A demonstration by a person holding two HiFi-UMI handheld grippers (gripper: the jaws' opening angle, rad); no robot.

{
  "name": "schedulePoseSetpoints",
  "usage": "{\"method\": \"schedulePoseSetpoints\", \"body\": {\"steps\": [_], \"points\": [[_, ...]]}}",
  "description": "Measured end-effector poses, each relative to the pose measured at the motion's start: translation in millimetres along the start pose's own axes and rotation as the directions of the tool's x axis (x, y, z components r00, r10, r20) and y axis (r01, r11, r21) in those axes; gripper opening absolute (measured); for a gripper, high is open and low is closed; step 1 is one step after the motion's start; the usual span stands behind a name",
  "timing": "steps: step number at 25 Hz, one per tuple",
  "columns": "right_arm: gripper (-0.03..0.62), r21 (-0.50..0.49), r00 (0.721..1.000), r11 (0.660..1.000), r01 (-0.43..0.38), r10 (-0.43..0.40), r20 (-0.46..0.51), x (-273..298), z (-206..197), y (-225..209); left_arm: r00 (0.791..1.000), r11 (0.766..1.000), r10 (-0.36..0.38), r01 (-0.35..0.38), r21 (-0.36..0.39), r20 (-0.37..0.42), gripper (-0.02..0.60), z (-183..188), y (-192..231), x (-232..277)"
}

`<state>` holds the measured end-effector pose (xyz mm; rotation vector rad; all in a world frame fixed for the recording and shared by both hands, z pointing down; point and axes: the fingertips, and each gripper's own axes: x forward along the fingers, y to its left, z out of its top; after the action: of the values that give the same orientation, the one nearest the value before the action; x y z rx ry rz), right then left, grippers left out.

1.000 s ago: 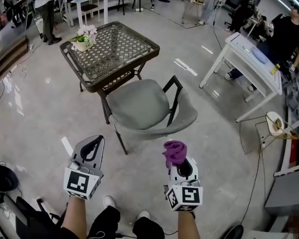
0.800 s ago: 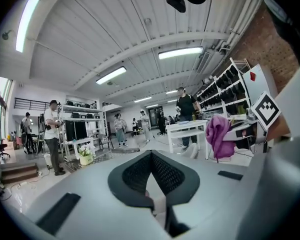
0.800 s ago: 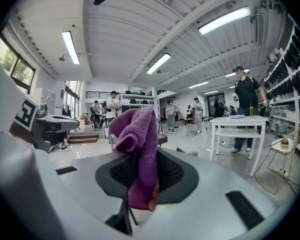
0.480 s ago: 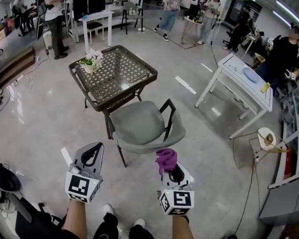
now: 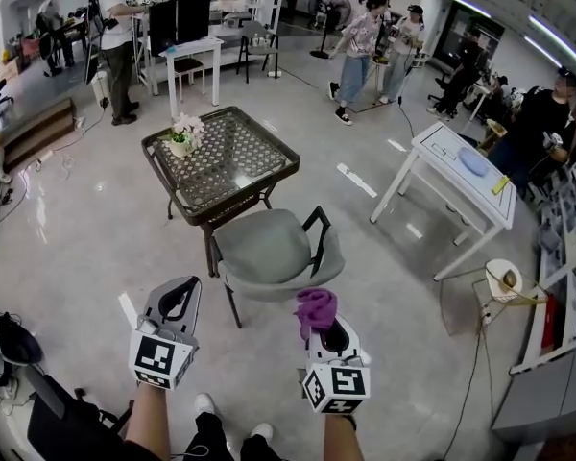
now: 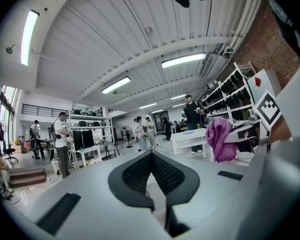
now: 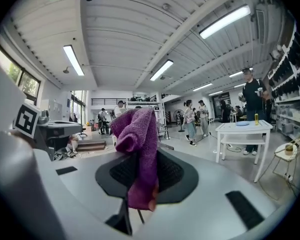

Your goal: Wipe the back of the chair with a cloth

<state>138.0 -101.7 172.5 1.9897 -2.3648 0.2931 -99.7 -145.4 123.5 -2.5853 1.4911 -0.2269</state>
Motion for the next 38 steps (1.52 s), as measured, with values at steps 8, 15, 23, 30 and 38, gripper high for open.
{"method": "schedulePoseSetpoints", "body": {"steps": [8,15,23,30,38], "points": [[0.092,-0.007,1.000,1.000,-0.003,0.004,0.028,-21,29,1,1.000,0.999,0.015,-0.014,-0.043,0.013,0.009,39,-5,-24],[0.092,-0.015,0.999,1.000,-0.016,0.016,0.038,-39,49,-7,0.999,0.998,0.040,-0.040,-0.043,0.013,0.009,59,-6,-43],[0.092,-0.055,0.996,0.998,-0.036,0.040,0.076,-54,75,-3,0.997,0.995,0.070,-0.068,-0.073,0.031,0.009,79,-5,-67],[0.091,-0.054,0.995,0.996,-0.065,0.069,0.074,-63,83,10,0.997,0.996,0.073,-0.071,-0.046,0.027,0.009,97,-10,-77],[0.091,-0.026,0.991,0.996,-0.081,0.083,0.101,-64,102,13,0.996,0.995,0.085,-0.084,-0.052,0.015,0.009,101,-3,-86]]}}
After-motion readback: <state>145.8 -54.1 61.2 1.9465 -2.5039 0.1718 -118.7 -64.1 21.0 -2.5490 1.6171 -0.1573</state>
